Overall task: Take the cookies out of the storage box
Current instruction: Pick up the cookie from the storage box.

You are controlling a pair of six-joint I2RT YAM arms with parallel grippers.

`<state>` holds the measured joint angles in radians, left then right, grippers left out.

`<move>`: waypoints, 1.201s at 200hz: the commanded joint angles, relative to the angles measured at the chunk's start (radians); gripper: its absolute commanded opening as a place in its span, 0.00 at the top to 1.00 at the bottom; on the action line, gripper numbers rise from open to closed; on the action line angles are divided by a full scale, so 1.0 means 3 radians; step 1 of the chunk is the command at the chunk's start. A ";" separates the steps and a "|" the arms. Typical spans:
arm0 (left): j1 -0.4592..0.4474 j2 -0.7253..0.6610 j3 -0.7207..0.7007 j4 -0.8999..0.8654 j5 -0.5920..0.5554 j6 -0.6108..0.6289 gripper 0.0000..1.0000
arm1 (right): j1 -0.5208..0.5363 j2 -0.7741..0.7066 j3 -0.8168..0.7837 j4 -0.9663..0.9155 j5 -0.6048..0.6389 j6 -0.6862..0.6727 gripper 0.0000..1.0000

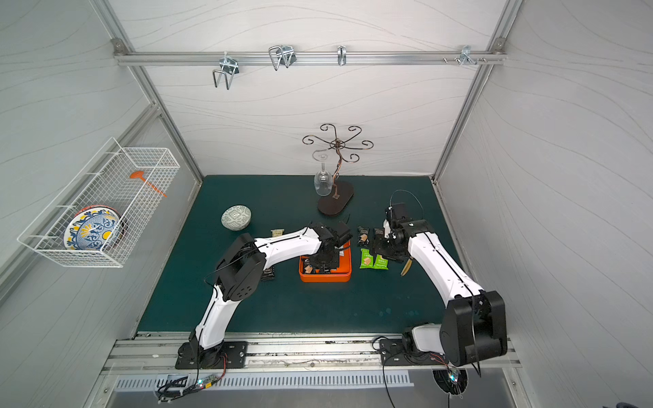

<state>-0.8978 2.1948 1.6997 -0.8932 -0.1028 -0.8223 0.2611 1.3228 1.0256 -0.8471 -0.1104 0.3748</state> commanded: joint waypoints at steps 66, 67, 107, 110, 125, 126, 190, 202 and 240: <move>-0.0011 -0.0191 0.0066 -0.0053 -0.0137 0.0019 0.60 | -0.0019 -0.0124 0.0048 -0.0081 -0.0035 0.0008 0.33; -0.0012 -0.0192 0.0066 -0.0054 -0.0135 0.0020 0.60 | -0.0018 -0.0124 0.0048 -0.0081 -0.0035 0.0006 0.33; -0.0011 -0.0289 0.0081 -0.0091 -0.0168 0.0019 0.60 | -0.0016 -0.0132 0.0061 -0.0085 -0.0041 0.0012 0.33; -0.0012 -0.0296 0.0082 -0.0093 -0.0171 0.0018 0.60 | -0.0016 -0.0130 0.0059 -0.0081 -0.0045 0.0017 0.33; -0.0009 -0.0338 0.0081 -0.0106 -0.0187 0.0019 0.60 | -0.0015 -0.0125 0.0066 -0.0073 -0.0050 0.0022 0.33; -0.0012 -0.0342 0.0079 -0.0106 -0.0188 0.0020 0.60 | -0.0016 -0.0127 0.0065 -0.0074 -0.0048 0.0023 0.33; -0.0013 -0.0513 0.0082 -0.0186 -0.0190 -0.0003 0.60 | -0.0015 -0.0153 0.0108 -0.0086 -0.0049 0.0053 0.33; -0.0011 -0.0567 0.0082 -0.0212 -0.0200 0.0013 0.60 | -0.0013 -0.0163 0.0114 -0.0086 -0.0051 0.0072 0.33; 0.0028 -0.0784 -0.0041 -0.0257 -0.0242 0.0081 0.61 | -0.0004 -0.0165 0.0150 -0.0067 -0.0071 0.0146 0.33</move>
<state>-0.8978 2.0357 1.6981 -0.9447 -0.1509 -0.8181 0.2611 1.2942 1.0378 -0.8482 -0.1165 0.3954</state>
